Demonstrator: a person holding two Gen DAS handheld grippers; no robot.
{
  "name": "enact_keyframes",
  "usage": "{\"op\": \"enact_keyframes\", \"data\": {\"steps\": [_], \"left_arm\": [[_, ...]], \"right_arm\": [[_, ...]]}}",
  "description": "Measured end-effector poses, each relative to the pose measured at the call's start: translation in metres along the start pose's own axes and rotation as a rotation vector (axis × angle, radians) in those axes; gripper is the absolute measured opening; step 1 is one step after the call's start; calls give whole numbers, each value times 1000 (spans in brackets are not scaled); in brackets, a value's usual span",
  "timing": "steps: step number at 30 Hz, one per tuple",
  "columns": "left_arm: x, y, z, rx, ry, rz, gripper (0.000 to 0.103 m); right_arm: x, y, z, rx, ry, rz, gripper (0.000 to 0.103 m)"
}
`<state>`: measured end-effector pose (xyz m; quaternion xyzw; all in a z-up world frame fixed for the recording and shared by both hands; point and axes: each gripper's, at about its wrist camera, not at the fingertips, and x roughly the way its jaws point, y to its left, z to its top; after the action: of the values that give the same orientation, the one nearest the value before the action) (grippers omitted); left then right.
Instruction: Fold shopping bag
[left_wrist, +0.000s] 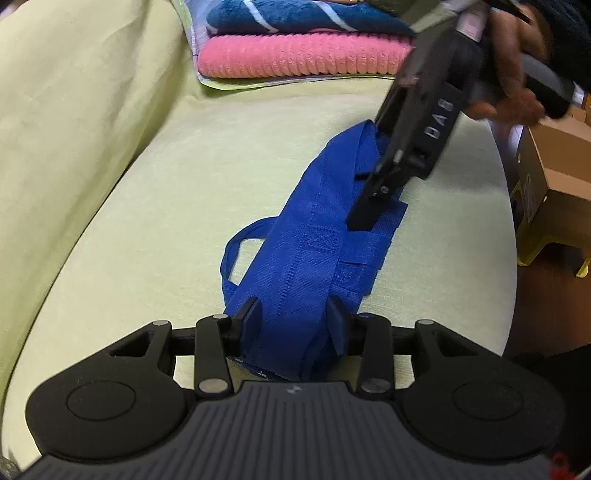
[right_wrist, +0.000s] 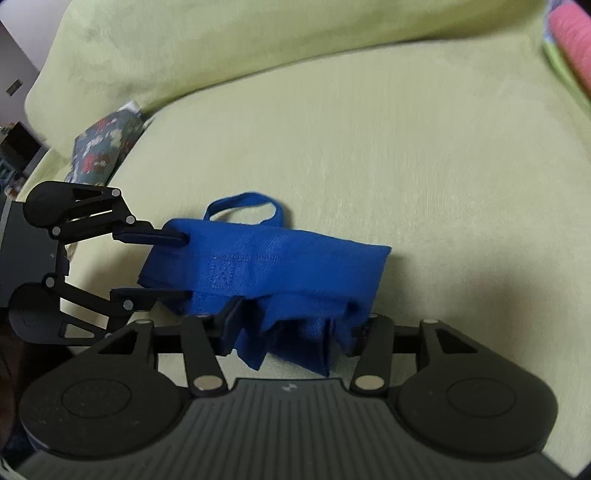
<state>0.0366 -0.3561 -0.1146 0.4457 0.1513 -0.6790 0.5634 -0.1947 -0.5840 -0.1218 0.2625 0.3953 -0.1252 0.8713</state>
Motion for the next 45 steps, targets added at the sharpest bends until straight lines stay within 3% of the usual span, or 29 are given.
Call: {"op": "enact_keyframes", "data": {"steps": [6, 9, 12, 15, 18, 26, 32, 36, 40, 44, 45], "left_arm": [[-1, 2, -2, -3, -15, -2, 45], [0, 1, -2, 0, -20, -3, 45], [1, 1, -3, 5, -22, -6, 45], [1, 1, -3, 16, -24, -7, 45], [0, 2, -5, 21, -32, -9, 45], [0, 6, -9, 25, -58, -29, 45], [-2, 2, -10, 28, -63, -23, 45], [-3, 1, -10, 49, -59, -32, 45], [-2, 3, -11, 50, -59, -41, 45], [-2, 4, -12, 48, -67, -49, 45], [-2, 4, -13, 48, -69, -50, 45]], "right_arm": [[-41, 20, -36, 40, -266, -204, 47], [-50, 48, -48, -25, -408, -295, 32], [-48, 72, -45, -101, -512, -391, 23], [-28, 78, -35, -126, -500, -376, 15], [5, 70, -36, -107, -443, -402, 13], [31, 47, -67, 66, -531, -323, 14], [-6, 55, -78, 198, -489, -342, 26], [-25, 51, -104, 462, -526, -164, 29], [-3, 39, -129, 716, -494, 44, 36], [16, 35, -134, 855, -520, 137, 42], [19, 35, -132, 873, -537, 147, 49]]}}
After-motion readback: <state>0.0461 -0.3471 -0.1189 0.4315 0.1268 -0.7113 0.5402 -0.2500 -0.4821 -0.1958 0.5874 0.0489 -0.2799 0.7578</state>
